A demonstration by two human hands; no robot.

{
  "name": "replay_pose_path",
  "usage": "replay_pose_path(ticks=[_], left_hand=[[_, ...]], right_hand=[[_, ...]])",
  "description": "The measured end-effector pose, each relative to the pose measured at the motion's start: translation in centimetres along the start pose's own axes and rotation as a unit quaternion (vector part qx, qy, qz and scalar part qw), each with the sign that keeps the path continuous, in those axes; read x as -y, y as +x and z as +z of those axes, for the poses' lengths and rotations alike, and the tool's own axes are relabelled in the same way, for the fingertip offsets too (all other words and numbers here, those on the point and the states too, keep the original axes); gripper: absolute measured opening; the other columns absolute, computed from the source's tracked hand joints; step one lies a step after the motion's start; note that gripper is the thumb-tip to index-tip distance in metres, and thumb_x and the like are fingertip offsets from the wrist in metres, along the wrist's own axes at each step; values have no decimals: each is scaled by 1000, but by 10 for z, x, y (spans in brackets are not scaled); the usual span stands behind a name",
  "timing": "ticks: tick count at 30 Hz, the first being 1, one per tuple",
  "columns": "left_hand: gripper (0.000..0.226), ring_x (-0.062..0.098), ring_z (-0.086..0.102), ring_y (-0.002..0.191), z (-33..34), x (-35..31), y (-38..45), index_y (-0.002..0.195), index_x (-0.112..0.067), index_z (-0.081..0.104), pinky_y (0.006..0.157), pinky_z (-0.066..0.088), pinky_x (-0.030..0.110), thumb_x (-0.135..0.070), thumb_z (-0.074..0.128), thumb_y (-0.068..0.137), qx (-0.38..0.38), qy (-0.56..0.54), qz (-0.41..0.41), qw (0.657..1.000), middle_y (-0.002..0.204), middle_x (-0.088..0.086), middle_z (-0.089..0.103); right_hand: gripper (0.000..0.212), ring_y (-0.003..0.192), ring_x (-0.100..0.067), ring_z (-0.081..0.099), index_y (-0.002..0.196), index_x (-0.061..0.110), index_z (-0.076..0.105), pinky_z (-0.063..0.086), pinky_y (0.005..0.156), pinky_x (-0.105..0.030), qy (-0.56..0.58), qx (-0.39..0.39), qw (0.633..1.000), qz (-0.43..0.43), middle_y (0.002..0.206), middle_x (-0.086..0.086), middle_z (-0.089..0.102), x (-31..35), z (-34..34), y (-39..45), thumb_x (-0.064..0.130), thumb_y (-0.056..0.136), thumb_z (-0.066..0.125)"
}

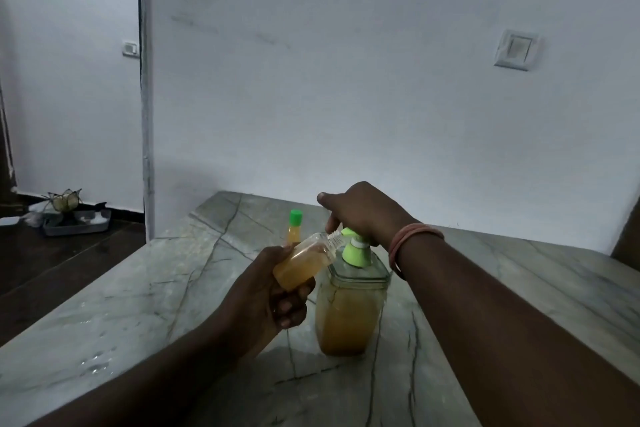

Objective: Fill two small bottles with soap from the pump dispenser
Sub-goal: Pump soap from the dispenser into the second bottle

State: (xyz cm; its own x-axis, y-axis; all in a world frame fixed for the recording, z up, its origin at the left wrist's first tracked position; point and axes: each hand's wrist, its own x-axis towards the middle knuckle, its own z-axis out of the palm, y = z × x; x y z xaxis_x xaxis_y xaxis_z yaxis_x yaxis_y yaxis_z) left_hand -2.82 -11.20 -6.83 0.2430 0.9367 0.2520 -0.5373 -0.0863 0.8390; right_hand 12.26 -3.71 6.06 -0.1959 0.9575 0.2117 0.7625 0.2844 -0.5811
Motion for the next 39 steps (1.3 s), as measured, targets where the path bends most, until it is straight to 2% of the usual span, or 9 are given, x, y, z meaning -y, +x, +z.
replay_pose_path(ticks=[4,9,15,17,20,23,27,35,39], left_hand=[[57,11,41,48,0,1,1,135,-9,52,46,39,26,-45,54,89,7,-5,6,1000,75,14,56],[53,11,42,49,2,4,2,134,-10,53,47,39,25,-44,52,94,12,-4,4,1000,77,14,56],[59,13,41,48,6,0,-1,131,-2,54,44,39,26,-46,55,92,-12,8,-4,1000,74,16,54],[58,12,42,48,5,-1,0,130,2,54,45,39,25,-45,51,96,-8,8,-4,1000,74,15,55],[55,11,42,50,4,0,2,126,-2,58,47,40,24,-47,55,95,-5,3,-12,1000,75,12,56],[56,11,43,50,3,1,3,128,-5,61,46,40,24,-48,59,92,4,-6,-19,1000,74,12,57],[65,11,44,49,1,2,3,133,0,51,46,41,24,-49,59,91,6,-8,-23,1000,74,12,57],[64,10,44,48,3,0,2,133,-1,50,46,42,24,-49,60,91,10,4,-14,1000,73,10,56],[64,9,43,48,5,0,2,129,0,51,45,41,23,-49,59,89,-2,17,-8,1000,73,9,56]], right_hand=[[48,49,-17,53,65,14,77,36,51,-26,-3,-14,1000,-5,46,5,56,-1,3,2,45,90,51],[40,65,-21,58,85,7,75,44,60,-29,-42,-4,999,5,84,-6,73,-1,7,5,41,88,54],[42,74,-22,62,94,4,73,48,70,-30,-73,24,997,-11,98,-10,74,4,-4,4,42,92,55],[44,74,-23,63,97,4,74,48,69,-30,-87,14,996,-31,91,-8,74,8,-7,5,43,91,56],[40,50,-17,51,87,6,77,38,53,-27,-62,-6,998,-23,57,2,65,4,-2,5,41,88,56],[38,51,-18,49,84,7,76,37,53,-27,-54,1,998,-14,81,-6,74,-3,3,6,40,87,57],[40,56,-19,51,86,6,76,39,56,-28,-57,7,998,-13,87,-9,74,0,4,5,40,88,55],[45,45,-16,47,86,5,77,35,50,-26,-53,-16,998,-26,44,5,58,1,-1,3,43,89,53],[43,53,-19,49,92,1,74,40,58,-29,-71,8,997,-29,93,-10,76,3,4,0,38,90,52]])
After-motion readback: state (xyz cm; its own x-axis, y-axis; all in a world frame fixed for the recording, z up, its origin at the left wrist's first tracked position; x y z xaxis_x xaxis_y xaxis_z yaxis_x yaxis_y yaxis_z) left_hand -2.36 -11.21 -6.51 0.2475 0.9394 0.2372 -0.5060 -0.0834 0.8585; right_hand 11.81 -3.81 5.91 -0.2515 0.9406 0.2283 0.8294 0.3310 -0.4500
